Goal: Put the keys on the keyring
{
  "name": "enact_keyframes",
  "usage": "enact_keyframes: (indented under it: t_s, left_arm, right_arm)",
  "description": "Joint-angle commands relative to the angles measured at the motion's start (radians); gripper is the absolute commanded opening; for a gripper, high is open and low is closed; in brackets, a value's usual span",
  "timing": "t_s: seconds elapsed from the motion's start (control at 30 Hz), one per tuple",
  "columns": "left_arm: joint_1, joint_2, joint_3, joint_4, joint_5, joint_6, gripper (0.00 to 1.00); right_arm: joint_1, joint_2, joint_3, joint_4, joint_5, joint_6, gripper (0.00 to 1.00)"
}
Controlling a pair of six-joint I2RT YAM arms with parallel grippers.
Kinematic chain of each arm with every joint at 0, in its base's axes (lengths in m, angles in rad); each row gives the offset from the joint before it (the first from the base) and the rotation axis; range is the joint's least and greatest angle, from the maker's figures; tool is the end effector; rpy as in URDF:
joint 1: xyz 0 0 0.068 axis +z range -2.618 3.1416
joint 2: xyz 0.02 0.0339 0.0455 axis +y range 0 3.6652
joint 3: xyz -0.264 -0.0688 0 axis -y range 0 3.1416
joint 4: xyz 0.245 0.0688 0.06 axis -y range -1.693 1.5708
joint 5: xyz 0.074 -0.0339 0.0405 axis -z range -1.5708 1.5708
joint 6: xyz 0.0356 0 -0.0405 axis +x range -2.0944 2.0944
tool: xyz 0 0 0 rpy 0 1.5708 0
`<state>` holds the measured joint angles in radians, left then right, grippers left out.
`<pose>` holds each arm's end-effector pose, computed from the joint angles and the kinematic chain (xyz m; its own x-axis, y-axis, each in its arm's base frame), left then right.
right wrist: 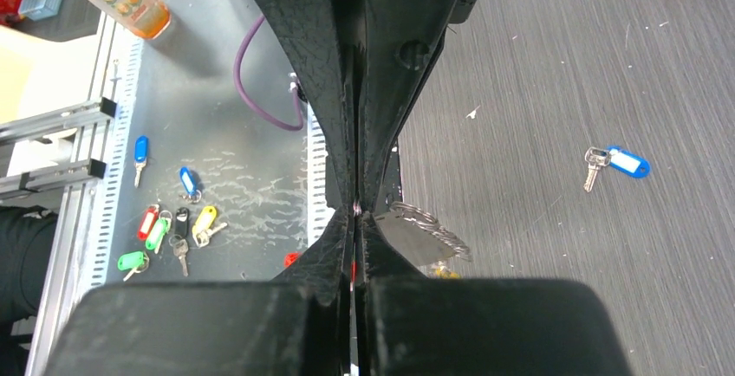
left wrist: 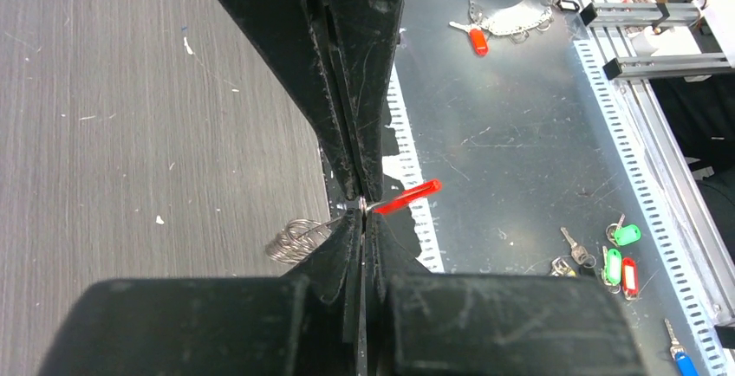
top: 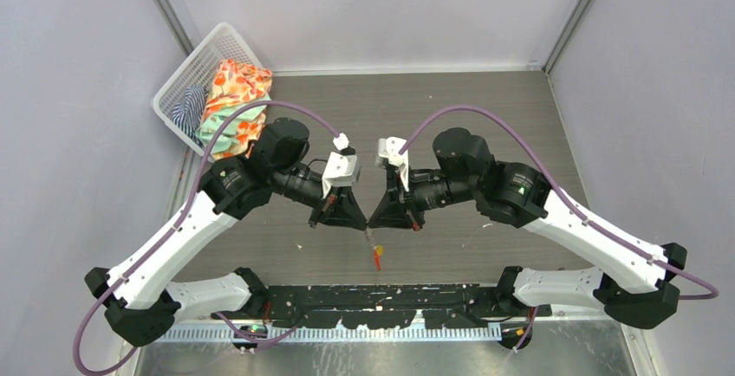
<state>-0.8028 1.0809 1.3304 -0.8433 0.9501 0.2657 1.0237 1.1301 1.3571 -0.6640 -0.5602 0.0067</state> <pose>0.1159 -0.1617 0.4121 -0.1422 0.3671 -0.9193 0.9577 -0.1838 -0.2215 0.1019 0.2037 0.4218 -0.2267 -0.3612 -0.9045 -0.9724 0.0320 0.2309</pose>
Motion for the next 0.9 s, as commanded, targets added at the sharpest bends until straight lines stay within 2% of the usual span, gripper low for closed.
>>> enact_keyframes:
  t_s: [0.0,0.27,0.3,0.37,0.43,0.87]
  left_arm:
    - [0.000,0.002,0.069,0.114,0.050,-0.056,0.00]
    - [0.001,0.010,0.083,0.196,0.059,-0.156,0.00]
    - [0.001,0.010,0.082,0.208,0.059,-0.170,0.05]
    - [0.002,0.008,0.085,0.211,0.059,-0.176,0.25]
    - [0.007,0.003,0.084,0.183,0.057,-0.154,0.31]
    - [0.049,-0.068,0.016,0.136,0.033,-0.099,0.31]
  right_arm:
    - [0.002,-0.073,-0.080,0.208,0.060,0.071,0.01]
    - [0.001,-0.187,-0.242,0.443,0.106,0.186,0.01]
    - [0.001,-0.196,-0.259,0.471,0.109,0.196,0.01]
    - [0.002,-0.213,-0.278,0.503,0.118,0.213,0.01]
    - [0.002,-0.230,-0.291,0.526,0.125,0.223,0.01]
    - [0.002,-0.326,-0.378,0.659,0.155,0.269,0.01]
